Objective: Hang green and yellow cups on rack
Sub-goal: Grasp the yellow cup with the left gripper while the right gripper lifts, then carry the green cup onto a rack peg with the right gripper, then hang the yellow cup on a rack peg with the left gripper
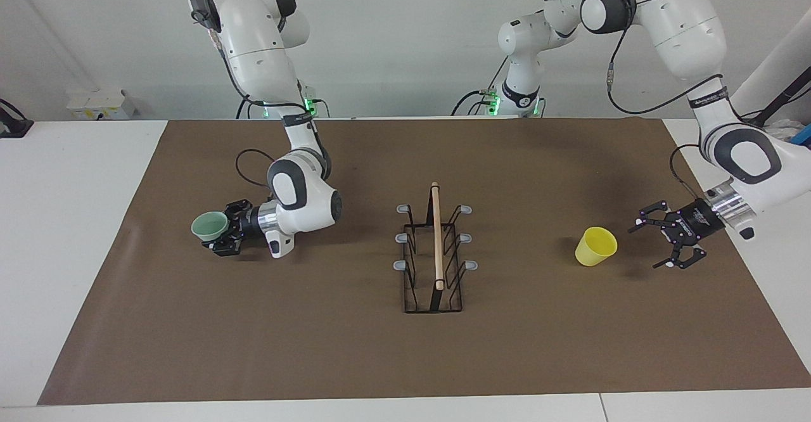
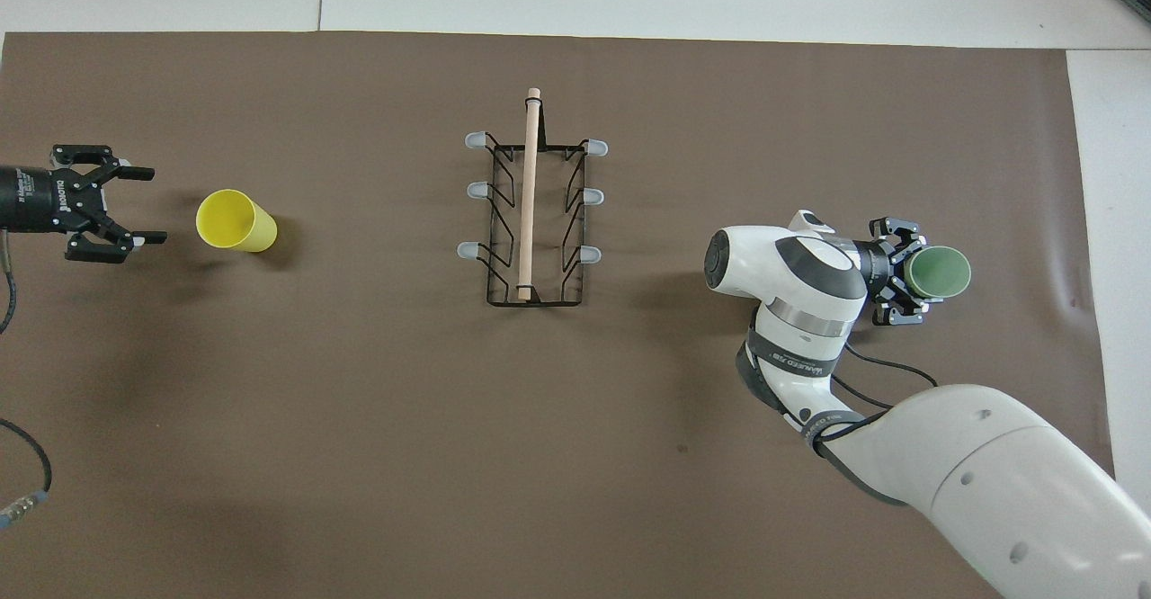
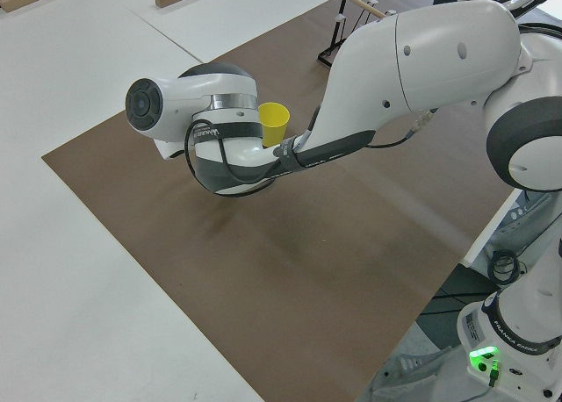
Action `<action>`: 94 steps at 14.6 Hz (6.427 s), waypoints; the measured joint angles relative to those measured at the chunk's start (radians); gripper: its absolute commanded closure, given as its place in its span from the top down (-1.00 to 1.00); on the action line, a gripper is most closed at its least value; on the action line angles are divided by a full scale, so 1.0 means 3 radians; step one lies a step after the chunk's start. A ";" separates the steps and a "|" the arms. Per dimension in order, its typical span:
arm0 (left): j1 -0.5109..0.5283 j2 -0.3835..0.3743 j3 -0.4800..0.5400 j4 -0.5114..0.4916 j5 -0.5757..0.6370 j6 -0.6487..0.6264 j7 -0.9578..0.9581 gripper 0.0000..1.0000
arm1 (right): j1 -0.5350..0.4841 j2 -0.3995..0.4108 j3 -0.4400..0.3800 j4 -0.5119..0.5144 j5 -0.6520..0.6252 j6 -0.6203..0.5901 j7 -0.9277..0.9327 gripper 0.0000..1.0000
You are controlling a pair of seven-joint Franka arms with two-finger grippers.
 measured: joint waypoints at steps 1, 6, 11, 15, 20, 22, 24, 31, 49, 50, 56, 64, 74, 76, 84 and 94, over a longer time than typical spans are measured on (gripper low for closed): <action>0.0013 -0.0057 0.0000 -0.0140 -0.0134 0.0024 0.0034 1.00 | 0.0012 -0.0005 0.0008 0.0116 0.0137 0.0004 0.0003 -1.00; 0.0005 -0.0264 -0.0039 -0.0750 -0.0710 0.0282 0.0404 1.00 | 0.0041 -0.0200 0.0102 0.0628 0.1038 0.0003 -0.0018 -1.00; -0.0103 -0.0349 -0.0050 -0.1057 -0.1115 0.0623 0.0533 1.00 | -0.0005 -0.0781 0.0106 0.0701 0.2157 0.0081 -0.0021 -1.00; -0.0257 -0.0360 -0.0055 -0.1153 -0.1341 0.0820 0.0556 1.00 | -0.0109 -0.1116 0.0102 0.0688 0.2962 0.0384 -0.0039 -1.00; -0.0318 -0.0415 -0.0057 -0.1297 -0.1495 0.0850 0.0686 1.00 | -0.0166 -0.1392 0.0101 0.0486 0.3903 0.1013 -0.0049 -1.00; -0.0339 -0.0477 -0.0057 -0.1365 -0.1512 0.0871 0.0707 1.00 | -0.0169 -0.1467 0.0102 0.0333 0.4281 0.1348 -0.0085 -1.00; -0.0362 -0.0522 -0.0057 -0.1412 -0.1538 0.0895 0.0708 1.00 | -0.0159 -0.1517 0.0108 0.0159 0.4714 0.1734 -0.0237 -1.00; -0.0558 -0.0536 -0.0064 -0.1546 -0.1852 0.1172 0.0887 1.00 | 0.0108 -0.1652 0.0122 -0.0429 0.6934 0.3153 -0.1551 -1.00; -0.1286 -0.0834 -0.0063 -0.1499 -0.1765 0.2347 0.0740 -1.00 | 0.0478 -0.1730 0.0130 -0.1085 1.2091 0.2785 -0.5766 -1.00; -0.1286 -0.0893 -0.0055 -0.1495 -0.1625 0.2348 0.0740 -1.00 | 0.0478 -0.1675 0.0130 -0.1091 1.2092 0.2723 -0.5842 -1.00; -0.1284 -0.1336 -0.0019 -0.1484 -0.0766 0.2349 0.0733 -1.00 | 0.0476 -0.1499 0.0123 -0.1087 1.2134 0.2514 -0.6437 -1.00; -0.1294 -0.1563 -0.0053 -0.0915 0.0715 0.1430 0.0690 -1.00 | 0.0527 -0.1349 0.0127 -0.1085 1.2269 0.2349 -0.6775 -1.00; -0.2033 -0.1539 -0.0115 -0.0614 0.2095 0.1175 0.0554 -1.00 | 0.0579 -0.1113 0.0091 -0.1052 1.2338 0.2149 -0.7020 -1.00; -0.2132 -0.1534 -0.0116 -0.0611 0.2252 0.1176 0.0512 -1.00 | 0.0572 -0.1080 0.0086 -0.1044 1.2338 0.2140 -0.7027 -1.00; -0.2753 -0.1508 -0.0119 -0.0740 0.3340 0.1398 0.0283 -1.00 | 0.0576 -0.0948 0.0088 -0.1054 1.2339 0.2163 -0.7040 1.00; -0.3113 -0.1460 -0.0124 -0.1184 0.4775 0.1891 -0.0691 -1.00 | 0.0512 -0.1279 0.0087 -0.1025 1.2312 0.2635 -0.7040 1.00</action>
